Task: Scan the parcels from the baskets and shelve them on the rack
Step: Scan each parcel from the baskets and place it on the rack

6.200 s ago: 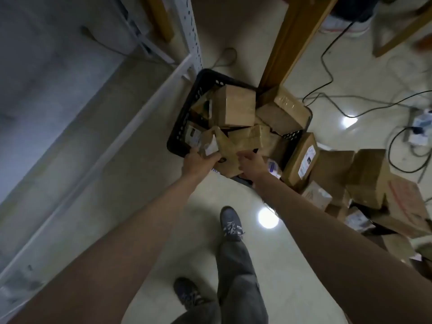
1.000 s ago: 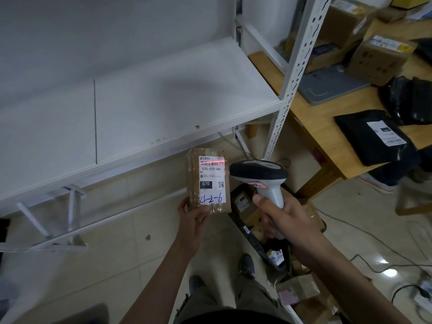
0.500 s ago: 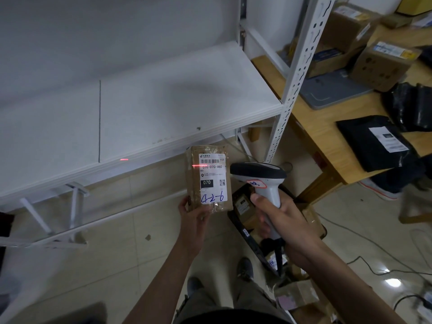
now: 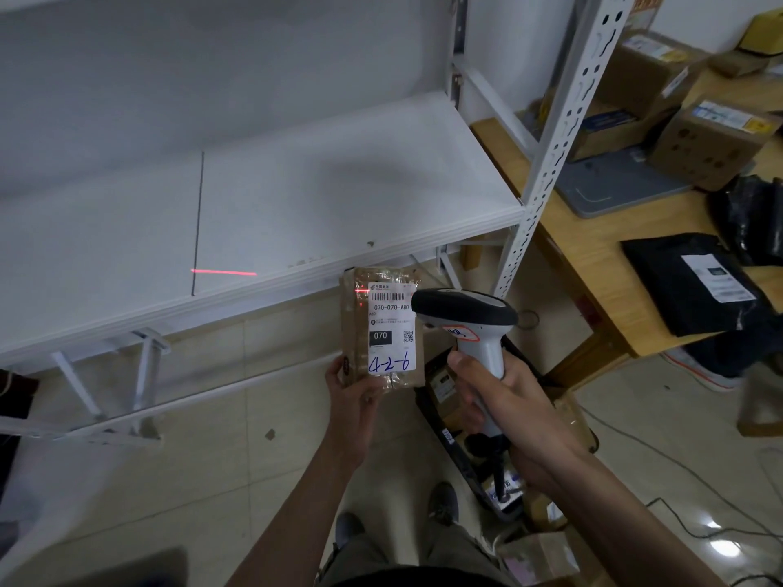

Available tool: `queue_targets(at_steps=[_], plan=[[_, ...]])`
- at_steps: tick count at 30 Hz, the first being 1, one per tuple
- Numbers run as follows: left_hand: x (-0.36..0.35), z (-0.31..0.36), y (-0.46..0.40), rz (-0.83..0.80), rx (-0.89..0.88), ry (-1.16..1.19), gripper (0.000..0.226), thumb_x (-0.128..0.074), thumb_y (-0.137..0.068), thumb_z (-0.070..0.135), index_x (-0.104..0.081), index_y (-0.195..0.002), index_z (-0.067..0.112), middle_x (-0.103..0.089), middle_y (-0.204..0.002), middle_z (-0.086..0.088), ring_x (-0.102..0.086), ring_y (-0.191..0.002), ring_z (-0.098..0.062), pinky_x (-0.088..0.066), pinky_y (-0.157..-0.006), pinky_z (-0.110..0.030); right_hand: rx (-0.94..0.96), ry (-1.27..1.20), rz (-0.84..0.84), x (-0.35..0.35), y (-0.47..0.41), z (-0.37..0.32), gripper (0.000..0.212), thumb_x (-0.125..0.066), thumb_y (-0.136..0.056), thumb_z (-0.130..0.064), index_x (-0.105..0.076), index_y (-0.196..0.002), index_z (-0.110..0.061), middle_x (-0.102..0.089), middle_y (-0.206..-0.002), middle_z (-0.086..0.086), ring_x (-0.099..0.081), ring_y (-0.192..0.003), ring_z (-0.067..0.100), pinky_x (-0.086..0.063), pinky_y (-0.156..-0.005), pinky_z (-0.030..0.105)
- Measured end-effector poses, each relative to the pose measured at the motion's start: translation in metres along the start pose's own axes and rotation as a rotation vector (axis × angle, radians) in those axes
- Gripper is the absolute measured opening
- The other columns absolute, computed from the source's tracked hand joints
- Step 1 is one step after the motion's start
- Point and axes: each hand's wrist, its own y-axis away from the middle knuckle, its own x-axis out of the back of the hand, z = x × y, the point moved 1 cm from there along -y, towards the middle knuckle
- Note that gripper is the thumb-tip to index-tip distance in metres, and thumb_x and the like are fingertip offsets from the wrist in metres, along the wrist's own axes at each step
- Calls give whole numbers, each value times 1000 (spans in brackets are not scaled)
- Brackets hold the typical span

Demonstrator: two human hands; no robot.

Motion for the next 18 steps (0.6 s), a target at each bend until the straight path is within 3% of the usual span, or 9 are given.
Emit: queue_targets(at_steps=[7, 16, 18], plan=[[1, 11, -8, 55, -7, 65, 70, -54, -79, -24, -36, -130, 20, -60, -123, -19, -68, -104, -30, -58, -78, -34, -22, -20, 8, 7, 11, -5, 25, -58, -102, -18, -46, -82, -8, -43, -56, 3, -39, -46, 16, -36, -47, 30], [0, 18, -11, 22, -19, 87, 71, -53, -77, -25, -37, -131, 19, -59, -125, -21, -66, -106, -33, -54, -94, -43, -29, -14, 1, 3, 16, -3, 28, -57, -102, -17, -45, -78, -8, -42, -53, 1, -38, -45, 14, -33, -48, 29], [1, 19, -9, 9, -21, 98, 74, -58, -73, -22, -38, -130, 20, -62, -125, -22, -68, -106, -33, -57, -87, -41, -23, -9, -2, 1, 15, -3, 27, -58, -102, -18, -46, -80, -8, -43, -53, 1, -38, -46, 14, -34, -48, 29]])
